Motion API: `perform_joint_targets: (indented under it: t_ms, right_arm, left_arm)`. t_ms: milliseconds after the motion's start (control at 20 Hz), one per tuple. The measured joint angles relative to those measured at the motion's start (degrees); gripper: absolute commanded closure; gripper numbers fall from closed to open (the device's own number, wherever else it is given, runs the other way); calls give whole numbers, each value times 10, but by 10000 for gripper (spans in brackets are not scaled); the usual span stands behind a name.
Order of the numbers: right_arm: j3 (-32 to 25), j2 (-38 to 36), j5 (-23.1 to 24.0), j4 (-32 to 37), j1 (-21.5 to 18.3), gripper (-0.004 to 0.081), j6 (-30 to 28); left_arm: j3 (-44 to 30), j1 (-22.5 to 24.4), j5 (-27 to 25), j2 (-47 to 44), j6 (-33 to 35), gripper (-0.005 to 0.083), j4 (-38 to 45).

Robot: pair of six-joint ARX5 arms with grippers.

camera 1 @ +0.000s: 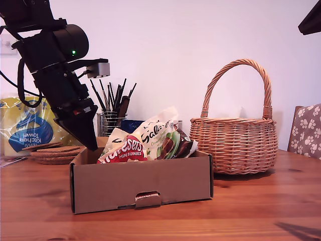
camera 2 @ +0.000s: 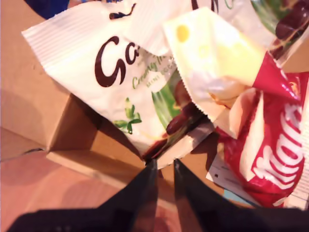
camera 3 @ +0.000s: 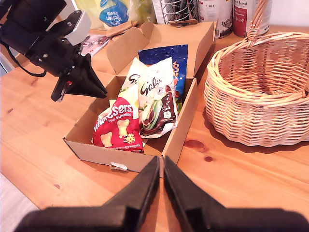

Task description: Move the bags of Easter eggs from the cardboard box on the left into the woven basket on the right side.

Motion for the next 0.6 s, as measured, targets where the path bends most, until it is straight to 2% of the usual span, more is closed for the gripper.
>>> perform_joint_targets:
  t_ms: [300,500,550,600]
  right_arm:
    - [0,0,0,-4,0,771,0]
    - [0,2,0,-4,0,771,0]
    - [0,2,0,-4,0,771,0]
    - [0,2,0,-4,0,771,0]
  left_arm:
    - [0,-2,41,-11,-25,697,-4]
    - [0,-15,63,-76,-26,695,-20]
    - [3,-18,73,-90,-26,652,-24]
    - [6,-19,87,-98,-25,488,-29]
